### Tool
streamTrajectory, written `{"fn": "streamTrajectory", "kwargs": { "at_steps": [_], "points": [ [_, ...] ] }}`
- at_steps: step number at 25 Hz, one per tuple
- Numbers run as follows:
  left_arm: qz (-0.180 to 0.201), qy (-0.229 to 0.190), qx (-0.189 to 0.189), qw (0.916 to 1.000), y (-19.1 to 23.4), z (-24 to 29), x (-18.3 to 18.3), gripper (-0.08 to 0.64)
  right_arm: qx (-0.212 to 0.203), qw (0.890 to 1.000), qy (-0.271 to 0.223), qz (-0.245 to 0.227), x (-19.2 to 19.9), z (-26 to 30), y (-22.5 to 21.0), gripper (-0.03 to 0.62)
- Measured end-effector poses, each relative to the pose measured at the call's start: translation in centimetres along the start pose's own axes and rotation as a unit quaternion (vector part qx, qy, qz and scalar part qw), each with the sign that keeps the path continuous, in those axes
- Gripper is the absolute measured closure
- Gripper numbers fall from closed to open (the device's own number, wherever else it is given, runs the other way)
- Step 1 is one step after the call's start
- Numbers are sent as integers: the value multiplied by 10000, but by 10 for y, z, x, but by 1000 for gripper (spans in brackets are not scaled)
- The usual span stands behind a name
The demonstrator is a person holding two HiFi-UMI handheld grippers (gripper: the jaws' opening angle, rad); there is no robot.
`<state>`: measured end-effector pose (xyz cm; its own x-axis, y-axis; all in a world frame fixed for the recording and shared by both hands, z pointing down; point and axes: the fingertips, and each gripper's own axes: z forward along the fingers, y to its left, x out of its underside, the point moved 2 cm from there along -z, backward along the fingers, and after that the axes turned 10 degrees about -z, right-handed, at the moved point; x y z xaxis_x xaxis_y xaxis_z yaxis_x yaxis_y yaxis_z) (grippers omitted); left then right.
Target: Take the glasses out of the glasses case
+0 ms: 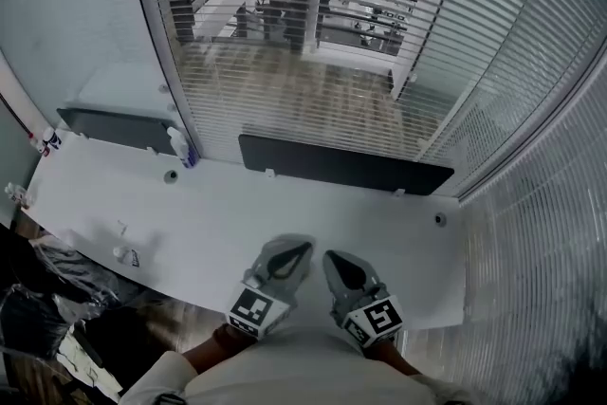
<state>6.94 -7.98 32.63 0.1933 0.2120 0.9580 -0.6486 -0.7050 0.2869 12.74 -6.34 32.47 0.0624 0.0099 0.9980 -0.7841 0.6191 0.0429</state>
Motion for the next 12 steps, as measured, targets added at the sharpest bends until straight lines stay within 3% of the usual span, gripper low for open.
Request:
{"fn": "streamTrajectory", "kwargs": {
  "at_steps": [12],
  "points": [
    [-56, -19, -29, 10000, -1, 1, -3, 557, 5, 9997, -215, 119, -10, 2, -1, 592]
  ]
}}
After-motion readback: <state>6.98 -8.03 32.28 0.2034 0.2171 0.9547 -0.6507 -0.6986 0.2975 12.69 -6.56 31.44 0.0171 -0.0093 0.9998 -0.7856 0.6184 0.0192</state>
